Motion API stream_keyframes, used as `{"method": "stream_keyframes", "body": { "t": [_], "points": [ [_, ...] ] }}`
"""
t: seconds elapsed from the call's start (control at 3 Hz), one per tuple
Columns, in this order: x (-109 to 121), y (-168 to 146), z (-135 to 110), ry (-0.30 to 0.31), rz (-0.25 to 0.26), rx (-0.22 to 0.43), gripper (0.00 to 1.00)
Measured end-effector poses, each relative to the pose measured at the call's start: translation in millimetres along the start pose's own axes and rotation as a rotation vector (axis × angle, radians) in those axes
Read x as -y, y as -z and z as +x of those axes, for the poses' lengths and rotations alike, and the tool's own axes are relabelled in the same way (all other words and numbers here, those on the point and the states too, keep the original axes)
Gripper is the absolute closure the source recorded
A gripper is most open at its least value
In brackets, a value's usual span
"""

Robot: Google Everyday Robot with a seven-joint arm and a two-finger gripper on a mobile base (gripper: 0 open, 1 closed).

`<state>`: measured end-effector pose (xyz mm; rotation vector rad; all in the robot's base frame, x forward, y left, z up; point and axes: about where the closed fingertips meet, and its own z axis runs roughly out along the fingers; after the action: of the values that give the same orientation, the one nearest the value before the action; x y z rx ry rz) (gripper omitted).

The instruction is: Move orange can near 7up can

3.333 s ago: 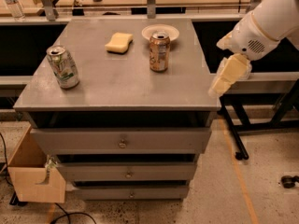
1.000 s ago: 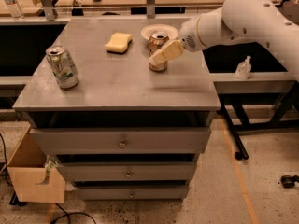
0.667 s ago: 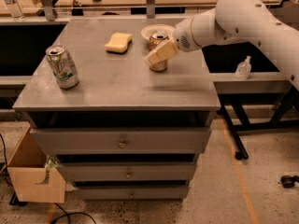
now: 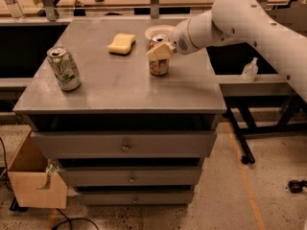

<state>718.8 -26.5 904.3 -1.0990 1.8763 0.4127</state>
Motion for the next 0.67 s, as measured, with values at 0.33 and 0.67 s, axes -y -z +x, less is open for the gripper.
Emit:
{"method": "stream_keyframes", "body": {
  "t": [0.33,0.67],
  "points": [
    [-8,-1,-10,0.031,-0.048,0.01,0.8],
    [-19,18,-36,0.15,-0.107,0.015,1.0]
  ]
}}
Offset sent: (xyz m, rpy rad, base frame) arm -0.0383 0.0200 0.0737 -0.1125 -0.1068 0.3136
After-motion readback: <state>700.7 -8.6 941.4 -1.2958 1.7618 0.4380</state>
